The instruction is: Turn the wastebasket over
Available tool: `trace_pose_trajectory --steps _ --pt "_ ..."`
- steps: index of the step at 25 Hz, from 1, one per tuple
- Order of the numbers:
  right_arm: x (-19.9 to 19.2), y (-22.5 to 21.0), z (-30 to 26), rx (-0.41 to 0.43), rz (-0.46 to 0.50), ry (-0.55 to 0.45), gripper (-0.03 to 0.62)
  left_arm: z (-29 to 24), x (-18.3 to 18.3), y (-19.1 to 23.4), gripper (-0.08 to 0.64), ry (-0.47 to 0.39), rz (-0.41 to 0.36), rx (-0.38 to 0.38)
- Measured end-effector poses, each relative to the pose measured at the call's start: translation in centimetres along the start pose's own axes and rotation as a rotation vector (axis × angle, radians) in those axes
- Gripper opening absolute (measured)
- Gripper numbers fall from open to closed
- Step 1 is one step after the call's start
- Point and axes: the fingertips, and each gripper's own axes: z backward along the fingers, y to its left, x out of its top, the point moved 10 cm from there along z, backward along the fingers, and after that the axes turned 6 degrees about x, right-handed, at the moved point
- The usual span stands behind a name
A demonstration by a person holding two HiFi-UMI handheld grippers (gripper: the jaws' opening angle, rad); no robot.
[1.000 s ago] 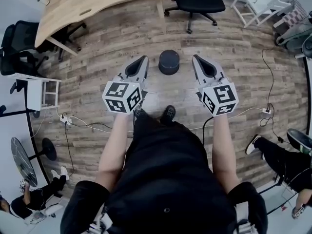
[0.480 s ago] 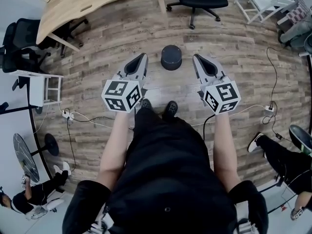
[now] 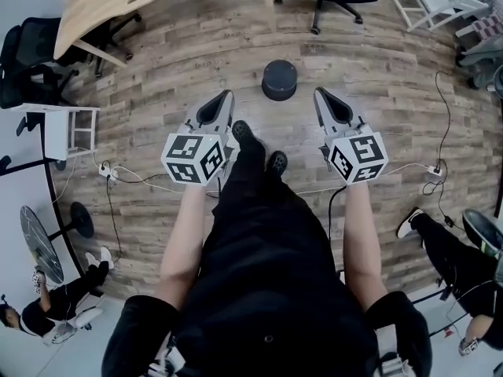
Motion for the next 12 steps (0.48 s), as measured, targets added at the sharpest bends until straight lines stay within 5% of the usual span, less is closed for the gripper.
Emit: trace_pose_trajectory --steps 12 --pt "0.2 -2.5 -5.6 -0.063 -0.045 0.094 0.034 -6.1 1.6 3.8 0.017 0.033 0.018 -0.073"
